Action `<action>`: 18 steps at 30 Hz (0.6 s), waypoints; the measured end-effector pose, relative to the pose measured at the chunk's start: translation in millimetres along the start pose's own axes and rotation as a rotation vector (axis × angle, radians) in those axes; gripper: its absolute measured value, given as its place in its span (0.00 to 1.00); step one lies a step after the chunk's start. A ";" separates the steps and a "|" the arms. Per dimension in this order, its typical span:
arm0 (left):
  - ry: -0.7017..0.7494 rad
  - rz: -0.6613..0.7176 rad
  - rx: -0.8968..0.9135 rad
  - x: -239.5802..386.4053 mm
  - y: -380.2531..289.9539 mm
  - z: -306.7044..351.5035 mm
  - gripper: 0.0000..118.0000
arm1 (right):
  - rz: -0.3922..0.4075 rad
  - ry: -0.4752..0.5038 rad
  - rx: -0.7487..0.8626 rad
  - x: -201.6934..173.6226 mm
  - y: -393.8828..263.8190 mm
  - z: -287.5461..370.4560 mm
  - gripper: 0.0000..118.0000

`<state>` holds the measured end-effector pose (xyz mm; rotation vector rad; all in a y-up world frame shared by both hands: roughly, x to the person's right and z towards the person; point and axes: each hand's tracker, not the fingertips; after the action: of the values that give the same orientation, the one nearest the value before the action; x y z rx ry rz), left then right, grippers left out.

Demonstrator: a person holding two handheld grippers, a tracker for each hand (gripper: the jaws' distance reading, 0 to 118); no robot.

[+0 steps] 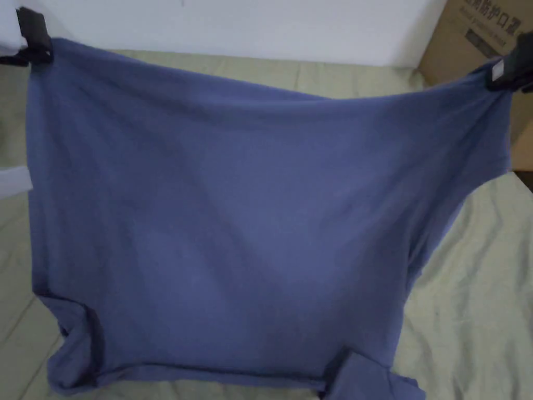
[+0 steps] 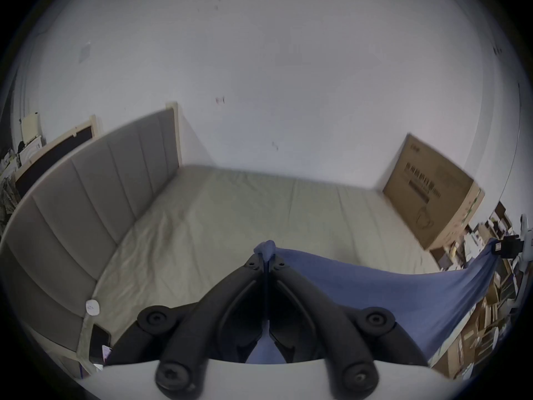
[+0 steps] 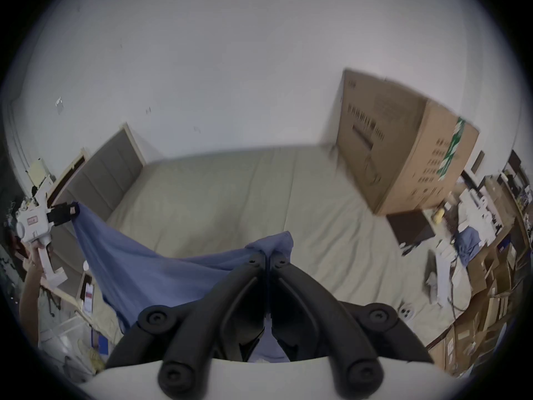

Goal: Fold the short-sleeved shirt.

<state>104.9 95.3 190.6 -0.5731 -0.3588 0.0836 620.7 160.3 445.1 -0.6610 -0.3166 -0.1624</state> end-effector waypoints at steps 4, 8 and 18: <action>0.008 0.024 0.119 6.8 49.6 41.0 0.00 | 0.011 -0.039 0.138 -18.3 45.9 49.5 0.01; 0.038 0.039 0.206 16.2 97.4 60.8 0.00 | 0.019 -0.102 0.243 -39.3 96.8 74.6 0.01; 0.192 0.055 0.460 56.9 206.4 55.7 0.00 | -0.025 -0.232 0.508 -97.0 216.4 73.6 0.01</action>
<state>142.8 307.1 139.3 -0.1335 -0.1280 0.1573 565.7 379.5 342.3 -0.1709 -0.5661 -0.0245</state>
